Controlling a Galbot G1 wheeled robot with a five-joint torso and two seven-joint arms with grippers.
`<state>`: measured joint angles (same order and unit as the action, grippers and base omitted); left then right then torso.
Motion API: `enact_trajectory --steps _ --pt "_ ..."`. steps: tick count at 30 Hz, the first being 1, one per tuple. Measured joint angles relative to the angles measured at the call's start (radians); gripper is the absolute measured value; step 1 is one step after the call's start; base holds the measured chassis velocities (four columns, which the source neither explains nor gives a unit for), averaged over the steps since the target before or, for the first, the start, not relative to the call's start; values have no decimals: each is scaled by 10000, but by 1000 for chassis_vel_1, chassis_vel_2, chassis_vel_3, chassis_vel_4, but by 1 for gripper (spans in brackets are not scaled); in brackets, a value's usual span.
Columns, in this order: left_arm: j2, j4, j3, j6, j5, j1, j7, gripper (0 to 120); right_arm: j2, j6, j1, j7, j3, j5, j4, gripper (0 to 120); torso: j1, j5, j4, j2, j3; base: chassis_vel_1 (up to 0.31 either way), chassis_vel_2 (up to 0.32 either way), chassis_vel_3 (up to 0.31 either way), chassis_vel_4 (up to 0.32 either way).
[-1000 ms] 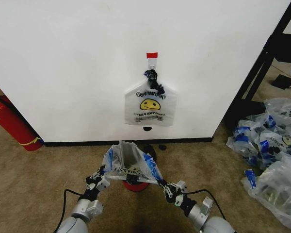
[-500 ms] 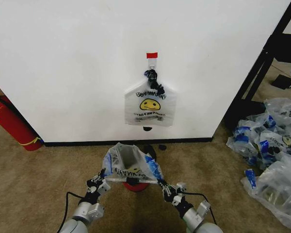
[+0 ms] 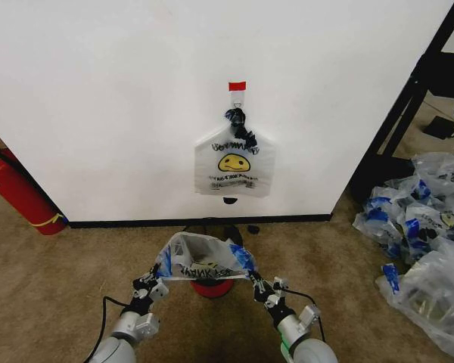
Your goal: Pick up the garbage bag from the wall and place it over the trash bin.
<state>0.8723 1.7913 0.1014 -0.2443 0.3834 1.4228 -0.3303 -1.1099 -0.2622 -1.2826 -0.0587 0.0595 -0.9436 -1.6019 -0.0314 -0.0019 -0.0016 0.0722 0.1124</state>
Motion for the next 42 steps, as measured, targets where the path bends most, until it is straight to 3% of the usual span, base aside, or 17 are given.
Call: enact_trajectory --steps 11,19,30,36,38,42 --pt "206 1 -444 -59 -387 -361 26 0 -386 112 340 15 45 61 637 0 0 1 0 0 0 0 0 0 0" --pt "189 91 -379 -65 -493 -234 98 0 -356 95 284 -197 -43 730 653 30 0 1 0 0 0 0 0 0 0" --pt "-21 1107 112 -3 -852 382 359 39 147 197 -203 31 -302 1971 -165 67 1 2 -1 0 -1 0 0 0 0" --pt "-149 1668 431 3 -483 1262 815 64 770 409 -875 328 -520 3028 -677 93 2 1 1 1 -1 0 0 0 0" --pt "-149 1675 439 8 -417 1303 839 67 830 417 -954 356 -547 3147 -734 94 2 0 1 0 -1 0 0 0 0" --pt "-158 1708 495 145 -55 1583 903 85 1116 320 -1359 364 -704 3543 -1137 100 2 0 0 0 -1 0 0 0 0"
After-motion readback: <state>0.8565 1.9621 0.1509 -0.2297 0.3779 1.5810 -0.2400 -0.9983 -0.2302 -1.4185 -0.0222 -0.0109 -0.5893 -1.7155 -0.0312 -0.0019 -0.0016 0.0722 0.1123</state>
